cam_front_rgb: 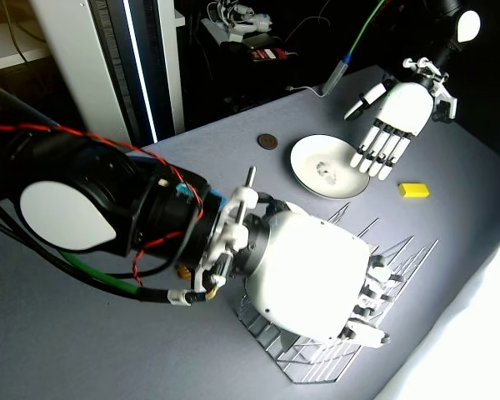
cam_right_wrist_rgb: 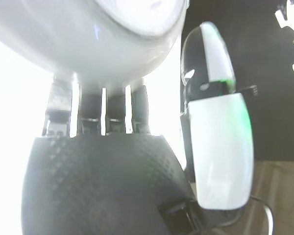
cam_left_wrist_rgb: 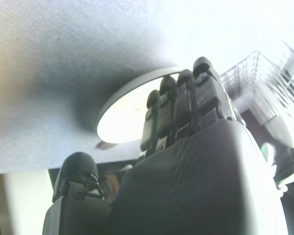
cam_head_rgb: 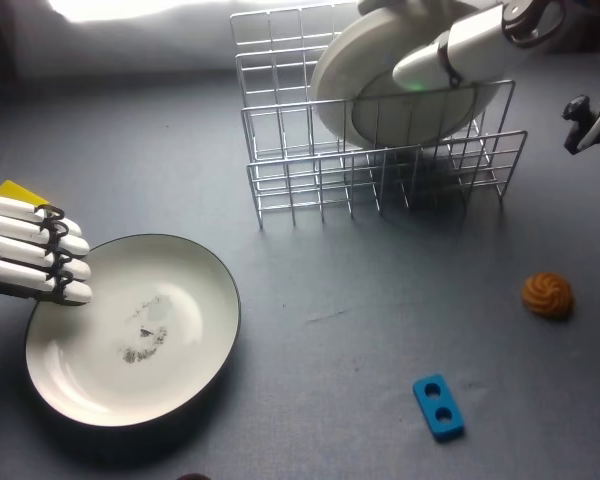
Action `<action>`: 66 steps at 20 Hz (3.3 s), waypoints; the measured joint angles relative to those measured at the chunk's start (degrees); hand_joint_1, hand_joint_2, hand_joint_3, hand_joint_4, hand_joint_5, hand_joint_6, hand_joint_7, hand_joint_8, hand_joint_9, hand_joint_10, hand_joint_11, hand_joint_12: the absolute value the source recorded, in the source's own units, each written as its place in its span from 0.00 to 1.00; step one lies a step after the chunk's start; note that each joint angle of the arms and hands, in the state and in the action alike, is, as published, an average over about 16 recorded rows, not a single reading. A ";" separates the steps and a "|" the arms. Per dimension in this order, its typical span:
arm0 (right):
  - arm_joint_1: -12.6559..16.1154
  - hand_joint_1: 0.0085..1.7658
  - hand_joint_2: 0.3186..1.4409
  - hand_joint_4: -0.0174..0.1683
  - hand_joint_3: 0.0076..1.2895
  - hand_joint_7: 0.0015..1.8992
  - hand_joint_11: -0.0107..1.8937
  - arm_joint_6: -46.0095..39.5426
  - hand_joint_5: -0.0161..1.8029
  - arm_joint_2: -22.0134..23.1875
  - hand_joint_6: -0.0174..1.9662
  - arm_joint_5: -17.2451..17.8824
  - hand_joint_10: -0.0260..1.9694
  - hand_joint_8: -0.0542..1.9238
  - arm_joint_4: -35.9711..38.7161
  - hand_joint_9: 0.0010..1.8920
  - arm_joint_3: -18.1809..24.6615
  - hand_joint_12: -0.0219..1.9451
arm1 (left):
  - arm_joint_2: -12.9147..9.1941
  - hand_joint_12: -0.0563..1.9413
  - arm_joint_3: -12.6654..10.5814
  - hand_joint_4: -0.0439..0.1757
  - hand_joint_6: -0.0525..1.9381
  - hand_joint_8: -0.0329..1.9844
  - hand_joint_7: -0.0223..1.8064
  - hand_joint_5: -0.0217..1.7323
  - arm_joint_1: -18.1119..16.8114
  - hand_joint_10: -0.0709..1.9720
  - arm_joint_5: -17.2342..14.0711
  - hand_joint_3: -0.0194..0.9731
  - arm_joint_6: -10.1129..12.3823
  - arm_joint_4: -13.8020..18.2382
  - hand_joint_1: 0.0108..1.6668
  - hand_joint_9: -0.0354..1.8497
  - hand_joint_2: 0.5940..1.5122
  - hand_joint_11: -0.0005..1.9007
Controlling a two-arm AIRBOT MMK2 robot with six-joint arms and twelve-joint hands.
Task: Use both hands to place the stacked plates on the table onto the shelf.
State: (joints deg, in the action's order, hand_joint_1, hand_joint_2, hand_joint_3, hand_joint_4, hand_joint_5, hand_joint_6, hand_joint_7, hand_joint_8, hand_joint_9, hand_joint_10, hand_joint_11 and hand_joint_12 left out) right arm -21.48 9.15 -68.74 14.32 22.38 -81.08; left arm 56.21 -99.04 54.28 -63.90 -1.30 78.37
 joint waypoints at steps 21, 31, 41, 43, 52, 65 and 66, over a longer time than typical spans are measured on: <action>8.29 0.55 0.66 0.10 0.00 0.31 0.06 27.15 0.32 5.38 0.02 -0.18 0.01 0.04 9.76 0.31 17.04 0.64 | 0.41 0.03 -0.12 0.22 0.03 0.02 0.08 0.07 2.36 0.02 1.00 0.04 -0.21 -0.62 0.00 0.04 0.66 0.01; 3.30 0.60 0.65 0.12 0.00 0.16 0.03 56.05 0.17 5.06 0.02 -0.28 0.01 0.04 -4.55 0.16 29.90 0.38 | 0.83 0.03 0.04 0.20 0.03 0.01 0.06 0.07 4.31 0.02 2.50 0.04 -0.20 -0.37 0.00 0.04 0.66 0.01; -4.27 0.67 0.63 0.12 0.00 0.01 0.01 77.69 0.02 -2.54 0.02 2.85 0.01 0.04 -28.67 0.01 30.74 0.03 | 0.83 0.03 0.24 0.18 0.03 0.01 0.06 0.07 4.60 0.02 2.82 0.04 -0.17 -0.27 0.00 0.04 0.66 0.01; -5.41 0.68 0.63 0.12 0.00 0.01 0.01 81.14 0.02 -4.84 0.02 3.61 0.01 0.04 -33.28 0.01 29.59 0.01 | 0.83 0.03 0.24 0.18 0.03 0.01 0.06 0.07 4.62 0.02 2.82 0.04 -0.17 -0.28 0.00 0.04 0.66 0.01; -8.37 0.68 0.65 0.12 0.00 0.01 0.02 87.09 0.02 -15.74 0.02 6.82 0.01 0.04 -44.63 0.01 20.64 0.03 | 0.84 0.03 0.23 0.17 0.02 0.01 0.06 0.07 4.63 0.02 2.81 0.04 -0.16 -0.27 0.00 0.04 0.66 0.01; -11.23 0.65 0.69 0.12 0.00 0.01 0.01 88.33 0.02 -24.36 0.02 8.36 0.01 0.04 -48.26 0.02 12.09 0.14 | 0.98 0.03 0.00 0.17 0.02 0.01 0.05 0.07 4.63 0.02 2.72 0.04 -0.14 -0.16 0.00 0.03 0.66 0.01; -11.36 0.65 0.69 0.12 0.00 0.02 0.01 88.33 0.02 -24.65 0.02 8.43 0.01 0.04 -48.28 0.02 11.86 0.16 | 1.00 0.03 -0.03 0.17 0.02 0.01 0.05 0.07 4.63 0.02 2.71 0.04 -0.14 -0.15 0.00 0.03 0.66 0.01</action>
State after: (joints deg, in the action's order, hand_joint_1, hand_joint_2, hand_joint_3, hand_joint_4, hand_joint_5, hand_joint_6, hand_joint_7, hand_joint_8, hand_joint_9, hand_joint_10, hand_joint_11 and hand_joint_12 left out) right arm -32.84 97.48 -93.40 22.75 -25.90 -69.23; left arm 57.20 -99.07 58.91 -61.19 -1.44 78.22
